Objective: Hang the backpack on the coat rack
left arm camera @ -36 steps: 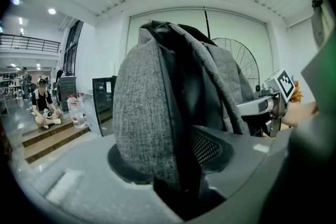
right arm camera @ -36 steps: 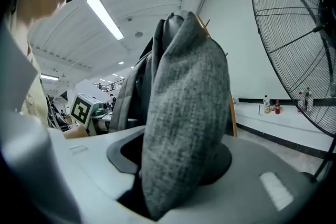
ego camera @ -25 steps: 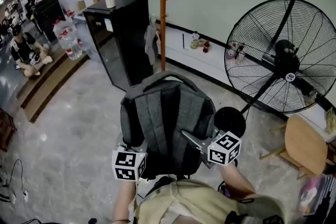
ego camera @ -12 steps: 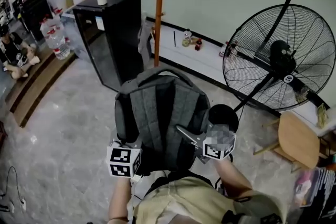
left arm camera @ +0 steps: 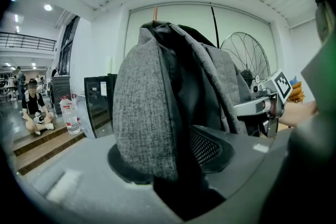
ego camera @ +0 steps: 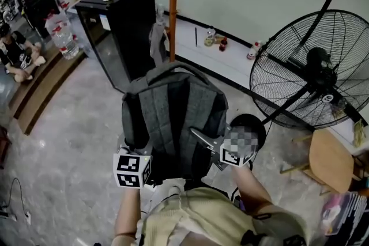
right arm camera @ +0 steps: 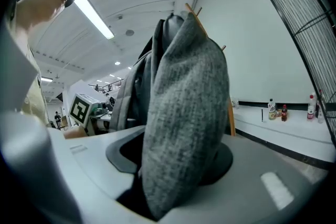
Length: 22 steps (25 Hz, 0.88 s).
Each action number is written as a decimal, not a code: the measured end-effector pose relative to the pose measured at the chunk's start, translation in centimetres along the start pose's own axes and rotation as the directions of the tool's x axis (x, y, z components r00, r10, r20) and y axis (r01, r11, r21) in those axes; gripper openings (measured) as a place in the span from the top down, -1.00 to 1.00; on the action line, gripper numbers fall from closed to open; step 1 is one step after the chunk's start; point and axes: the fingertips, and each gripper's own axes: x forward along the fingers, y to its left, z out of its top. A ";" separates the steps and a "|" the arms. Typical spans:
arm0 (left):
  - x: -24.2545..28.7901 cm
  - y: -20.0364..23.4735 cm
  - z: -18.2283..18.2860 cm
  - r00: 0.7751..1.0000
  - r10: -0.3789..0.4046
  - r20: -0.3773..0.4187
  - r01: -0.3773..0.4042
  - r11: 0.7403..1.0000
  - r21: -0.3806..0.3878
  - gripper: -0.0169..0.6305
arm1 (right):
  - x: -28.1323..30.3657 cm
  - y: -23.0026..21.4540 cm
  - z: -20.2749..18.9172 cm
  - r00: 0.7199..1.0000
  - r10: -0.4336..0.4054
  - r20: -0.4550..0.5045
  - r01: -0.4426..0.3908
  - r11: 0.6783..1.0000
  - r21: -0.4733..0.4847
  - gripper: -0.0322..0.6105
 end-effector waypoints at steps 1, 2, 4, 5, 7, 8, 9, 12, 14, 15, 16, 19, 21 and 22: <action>0.9 0.0 0.2 1.000 0.003 -0.004 -0.003 1.000 -0.004 0.29 | 0.2 -0.9 0.3 1.000 0.003 -0.004 -0.003 1.000 0.002 0.28; 1.7 0.0 0.5 1.000 0.004 -0.009 -0.004 1.000 -0.008 0.29 | 0.4 -1.7 0.6 1.000 0.005 -0.007 -0.005 1.000 0.004 0.28; 3.3 -0.2 1.0 1.000 -0.003 -0.027 0.002 1.000 -0.016 0.29 | 0.9 -3.4 1.1 1.000 0.009 -0.009 -0.009 1.000 0.008 0.28; 4.0 -0.4 1.4 0.999 -0.009 -0.039 0.008 1.000 -0.020 0.29 | 1.1 -4.3 1.5 1.000 0.012 -0.007 -0.012 1.000 0.009 0.28; 5.6 -0.3 2.2 0.999 -0.004 -0.039 0.003 1.000 -0.018 0.29 | 1.7 -6.0 2.3 1.000 0.023 -0.001 -0.023 1.000 0.007 0.28; 6.3 -0.1 2.6 0.999 0.004 -0.033 -0.004 1.000 -0.016 0.29 | 2.1 -6.7 2.7 1.000 0.030 0.002 -0.030 1.000 0.004 0.28; 6.9 0.1 2.9 1.000 0.009 -0.028 -0.009 1.000 -0.018 0.29 | 2.4 -7.4 3.0 0.999 0.036 0.002 -0.036 0.999 0.000 0.28; 8.8 0.6 3.9 1.000 0.028 0.002 -0.028 0.999 -0.028 0.29 | 3.3 -9.2 4.1 0.999 0.046 0.002 -0.046 0.999 -0.014 0.27; 10.0 1.2 4.5 0.999 0.041 0.010 -0.041 0.999 -0.024 0.29 | 4.1 -10.4 4.8 0.999 0.045 0.007 -0.044 0.999 -0.021 0.27; 10.6 1.5 4.8 0.999 0.047 0.009 -0.047 0.999 -0.022 0.29 | 4.5 -10.9 5.1 0.999 0.043 0.009 -0.043 0.999 -0.021 0.26; 11.1 1.7 5.1 0.999 0.052 0.008 -0.051 0.998 -0.021 0.30 | 4.8 -11.5 5.4 0.999 0.042 0.011 -0.041 0.999 -0.019 0.26; 13.0 2.1 5.7 0.998 0.059 0.003 -0.059 0.998 -0.021 0.30 | 5.6 -13.4 5.9 0.999 0.035 0.012 -0.035 0.999 -0.012 0.24; 14.3 2.1 5.9 0.998 0.059 0.004 -0.059 0.998 -0.026 0.30 | 6.0 -14.8 6.2 1.000 0.027 0.012 -0.027 1.000 -0.011 0.22; 14.8 2.0 5.8 0.998 0.059 0.005 -0.059 0.998 -0.031 0.30 | 6.2 -15.5 6.2 1.000 0.022 0.011 -0.022 1.000 -0.011 0.21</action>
